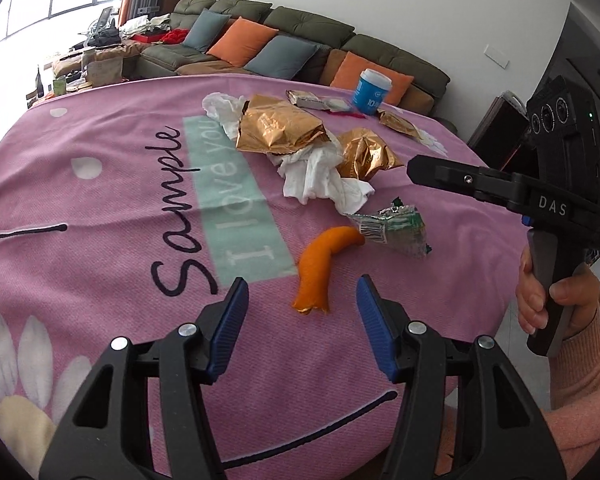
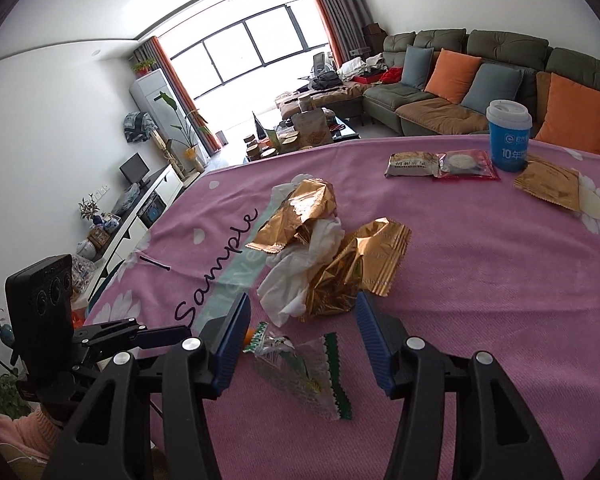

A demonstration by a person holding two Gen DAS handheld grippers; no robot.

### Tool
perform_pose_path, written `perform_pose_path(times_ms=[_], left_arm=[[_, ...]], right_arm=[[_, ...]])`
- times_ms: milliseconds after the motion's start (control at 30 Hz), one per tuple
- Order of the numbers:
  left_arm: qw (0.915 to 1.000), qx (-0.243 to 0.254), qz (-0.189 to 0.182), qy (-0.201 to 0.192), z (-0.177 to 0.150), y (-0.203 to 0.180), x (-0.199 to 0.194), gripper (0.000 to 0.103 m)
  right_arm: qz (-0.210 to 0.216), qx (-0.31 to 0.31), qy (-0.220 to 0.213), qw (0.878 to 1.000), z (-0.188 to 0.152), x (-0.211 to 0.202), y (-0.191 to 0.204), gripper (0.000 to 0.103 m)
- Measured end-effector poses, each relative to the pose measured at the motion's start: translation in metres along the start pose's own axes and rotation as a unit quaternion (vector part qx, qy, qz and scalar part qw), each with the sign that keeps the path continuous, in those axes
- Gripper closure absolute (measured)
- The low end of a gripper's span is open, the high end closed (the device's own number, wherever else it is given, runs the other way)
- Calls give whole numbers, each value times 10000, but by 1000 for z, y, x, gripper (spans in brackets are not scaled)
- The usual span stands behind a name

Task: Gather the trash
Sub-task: 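Return to the table and grasp the orange peel with the left gripper, then grasp the clear plastic wrapper with the right gripper while the left gripper holds the peel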

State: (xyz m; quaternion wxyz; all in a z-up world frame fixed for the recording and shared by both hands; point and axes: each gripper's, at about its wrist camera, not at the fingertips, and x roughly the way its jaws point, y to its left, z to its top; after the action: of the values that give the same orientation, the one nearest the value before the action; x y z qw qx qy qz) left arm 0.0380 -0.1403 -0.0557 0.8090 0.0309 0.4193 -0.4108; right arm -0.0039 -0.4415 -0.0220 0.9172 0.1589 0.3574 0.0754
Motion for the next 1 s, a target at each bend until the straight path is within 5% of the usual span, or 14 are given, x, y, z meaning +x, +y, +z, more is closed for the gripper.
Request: perform_pose_path(times_ms=[433, 633, 1000], left_arm=[[9999, -11, 75, 148, 6, -2, 14, 83], [9999, -91, 65, 93, 3, 1, 9, 88], [9986, -483, 121, -156, -8, 24, -18, 89]], right_arm=[[389, 50, 361, 9986, -25, 4, -7, 44], [493, 173, 422, 9977, -28, 6, -12, 44], [498, -15, 442, 9978, -31, 5, -6, 78]])
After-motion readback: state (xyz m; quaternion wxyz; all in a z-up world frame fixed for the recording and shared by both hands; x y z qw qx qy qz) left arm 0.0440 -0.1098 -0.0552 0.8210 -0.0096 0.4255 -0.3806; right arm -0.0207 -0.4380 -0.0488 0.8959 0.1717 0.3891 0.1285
